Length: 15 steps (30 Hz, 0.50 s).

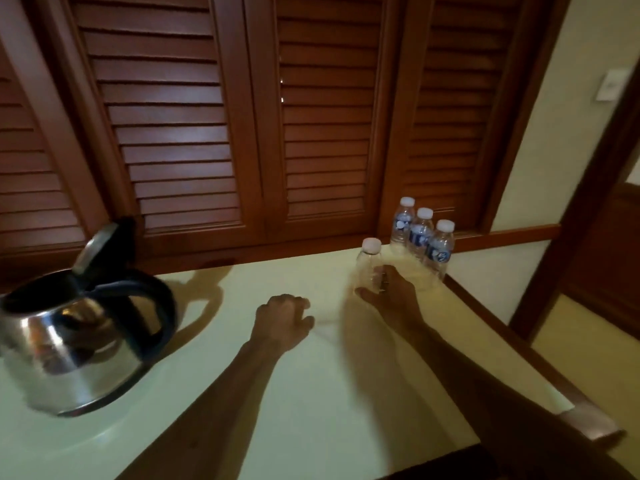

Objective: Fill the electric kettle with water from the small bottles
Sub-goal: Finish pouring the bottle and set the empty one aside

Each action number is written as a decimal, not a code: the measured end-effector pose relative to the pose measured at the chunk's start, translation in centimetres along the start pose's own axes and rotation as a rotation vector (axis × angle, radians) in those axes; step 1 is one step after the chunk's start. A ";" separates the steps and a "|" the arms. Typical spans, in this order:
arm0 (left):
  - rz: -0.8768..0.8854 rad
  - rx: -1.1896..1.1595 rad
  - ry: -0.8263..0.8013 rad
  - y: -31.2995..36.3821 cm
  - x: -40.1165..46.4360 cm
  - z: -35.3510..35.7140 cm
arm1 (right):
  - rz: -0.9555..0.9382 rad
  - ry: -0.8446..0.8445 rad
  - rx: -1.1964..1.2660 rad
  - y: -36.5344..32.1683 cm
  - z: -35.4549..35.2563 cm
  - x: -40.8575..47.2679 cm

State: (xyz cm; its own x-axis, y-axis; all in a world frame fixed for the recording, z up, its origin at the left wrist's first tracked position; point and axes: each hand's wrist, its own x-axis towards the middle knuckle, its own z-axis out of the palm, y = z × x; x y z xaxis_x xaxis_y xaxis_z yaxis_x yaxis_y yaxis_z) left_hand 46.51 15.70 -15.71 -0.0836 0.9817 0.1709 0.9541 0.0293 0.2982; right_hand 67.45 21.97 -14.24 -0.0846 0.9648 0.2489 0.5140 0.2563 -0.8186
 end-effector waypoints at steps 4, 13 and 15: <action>-0.075 0.060 -0.022 0.1 3.8 1.9 | 0.013 -0.009 0.015 2.2 -0.1 6.1; -0.117 0.130 -0.060 -0.5 4.9 3.7 | 0.065 0.062 0.089 4.8 1.8 15.4; -0.124 0.125 -0.063 -0.5 4.9 3.7 | 0.095 0.079 0.122 4.9 2.2 16.3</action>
State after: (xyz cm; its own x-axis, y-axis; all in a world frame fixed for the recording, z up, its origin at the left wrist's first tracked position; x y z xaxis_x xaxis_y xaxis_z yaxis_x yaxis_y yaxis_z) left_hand 46.67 21.17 -18.50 -0.1888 0.9788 0.0796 0.9662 0.1706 0.1932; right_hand 66.75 39.08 -15.33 0.0288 0.9786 0.2035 0.4090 0.1743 -0.8957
